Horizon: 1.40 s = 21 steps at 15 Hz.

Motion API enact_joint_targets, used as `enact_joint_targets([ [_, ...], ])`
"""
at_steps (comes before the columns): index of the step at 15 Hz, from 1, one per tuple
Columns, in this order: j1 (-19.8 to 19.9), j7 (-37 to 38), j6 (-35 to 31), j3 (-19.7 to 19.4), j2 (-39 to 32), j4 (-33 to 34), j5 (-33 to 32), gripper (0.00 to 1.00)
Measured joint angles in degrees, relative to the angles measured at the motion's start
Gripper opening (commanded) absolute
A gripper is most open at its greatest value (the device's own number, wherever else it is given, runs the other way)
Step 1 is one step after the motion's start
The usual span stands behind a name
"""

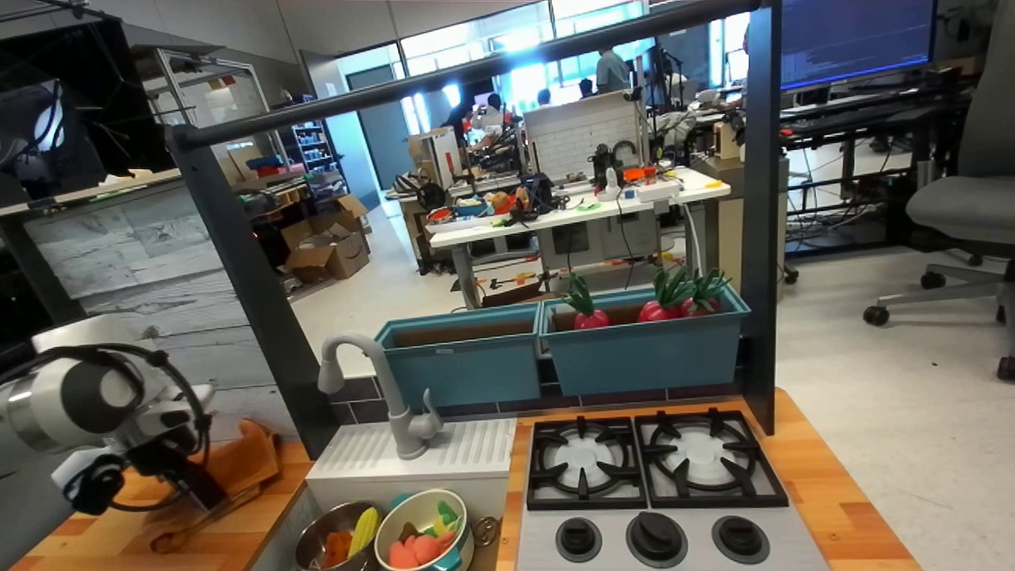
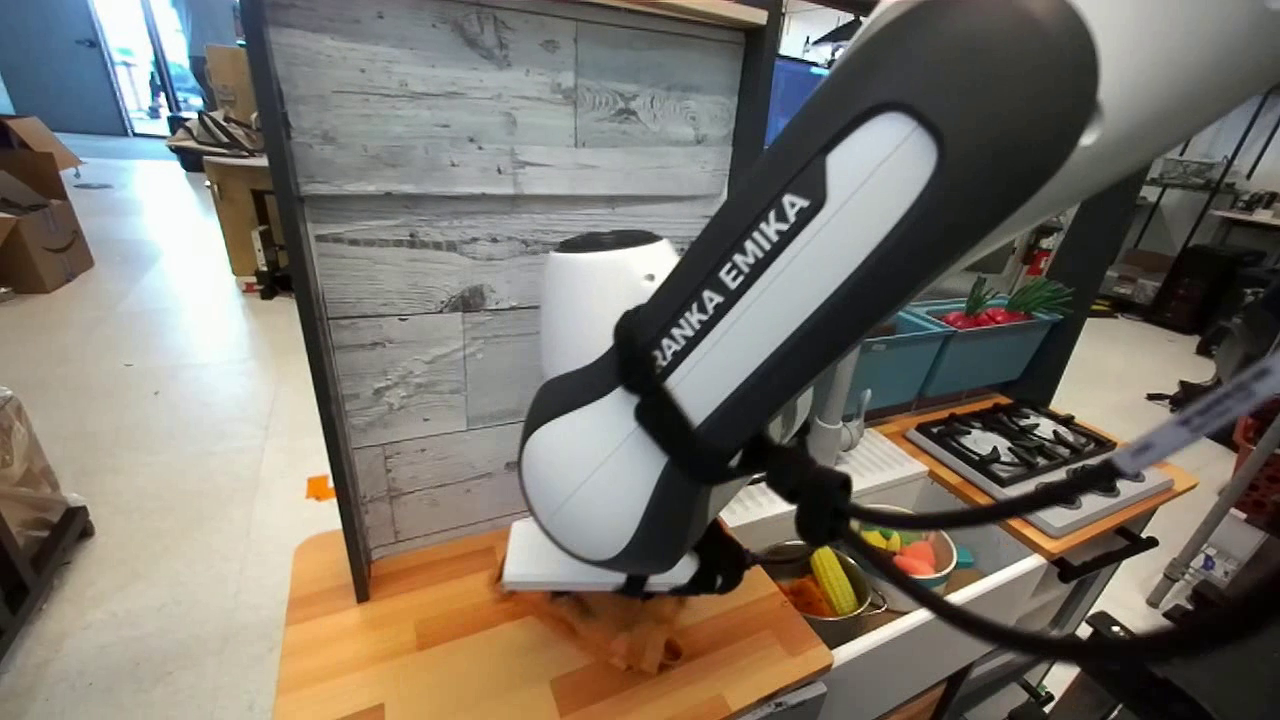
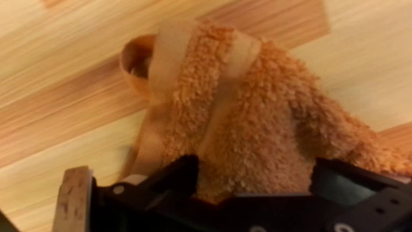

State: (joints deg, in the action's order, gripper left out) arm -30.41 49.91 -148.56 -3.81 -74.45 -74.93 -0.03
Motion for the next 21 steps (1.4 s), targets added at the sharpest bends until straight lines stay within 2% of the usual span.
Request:
enact_joint_targets([
  [3, 4.18, -1.63, -0.3, 0.81, 1.69, -3.36, 0.51, 1.0],
  [5, 4.57, -4.18, -0.29, 1.72, 1.69, -3.32, 0.23, 1.0],
  [8, 2.41, -7.6, -2.12, 4.85, 0.87, -1.77, 0.08, 1.0],
  [12, -4.2, -9.95, -4.98, 9.58, -1.34, 1.91, 0.16, 1.0],
  [15, -7.98, -12.29, -4.05, 11.6, -2.87, 4.54, 0.41, 1.0],
  [18, -6.79, -14.2, -1.07, 12.3, -2.76, 4.43, 0.84, 1.0],
  [21, -4.78, -13.17, -1.17, 13.88, -2.27, 3.17, 3.67, 1.0],
])
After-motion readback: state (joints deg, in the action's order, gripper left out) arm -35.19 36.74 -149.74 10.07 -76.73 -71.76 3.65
